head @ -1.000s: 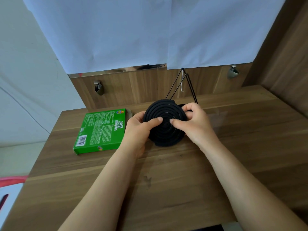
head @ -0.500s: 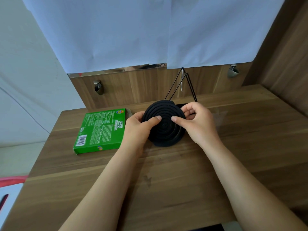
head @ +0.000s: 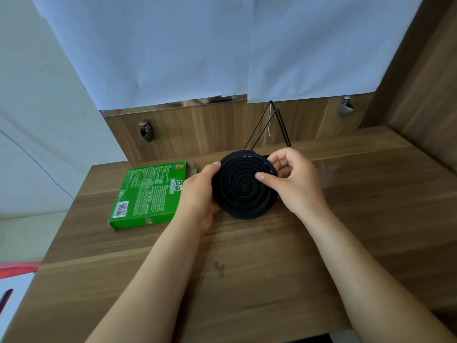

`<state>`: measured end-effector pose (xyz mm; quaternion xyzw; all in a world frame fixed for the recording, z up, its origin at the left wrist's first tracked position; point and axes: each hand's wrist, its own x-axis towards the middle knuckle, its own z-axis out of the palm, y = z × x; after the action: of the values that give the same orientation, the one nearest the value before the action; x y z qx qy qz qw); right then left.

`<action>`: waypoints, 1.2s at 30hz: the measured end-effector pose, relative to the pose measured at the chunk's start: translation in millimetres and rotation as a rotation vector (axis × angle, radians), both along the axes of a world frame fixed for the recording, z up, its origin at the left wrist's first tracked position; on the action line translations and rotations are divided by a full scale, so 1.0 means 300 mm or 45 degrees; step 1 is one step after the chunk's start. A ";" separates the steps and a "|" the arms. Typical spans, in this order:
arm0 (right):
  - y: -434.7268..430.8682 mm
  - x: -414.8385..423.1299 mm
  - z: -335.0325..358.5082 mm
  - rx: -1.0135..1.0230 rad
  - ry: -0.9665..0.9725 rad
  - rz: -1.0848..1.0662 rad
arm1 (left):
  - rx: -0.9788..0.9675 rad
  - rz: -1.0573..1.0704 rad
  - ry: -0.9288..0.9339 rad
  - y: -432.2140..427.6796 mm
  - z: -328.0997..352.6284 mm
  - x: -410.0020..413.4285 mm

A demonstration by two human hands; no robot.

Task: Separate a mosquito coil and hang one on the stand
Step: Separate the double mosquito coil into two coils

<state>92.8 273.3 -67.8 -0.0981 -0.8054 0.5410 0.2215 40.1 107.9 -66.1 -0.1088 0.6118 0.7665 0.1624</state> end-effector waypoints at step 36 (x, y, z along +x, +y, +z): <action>-0.001 0.005 0.008 0.017 -0.034 0.026 | 0.043 0.131 0.058 -0.006 -0.005 -0.007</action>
<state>94.2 273.0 -65.5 -0.0957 -0.8129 0.5363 0.2058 38.0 106.1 -67.5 -0.1197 0.5959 0.7864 0.1106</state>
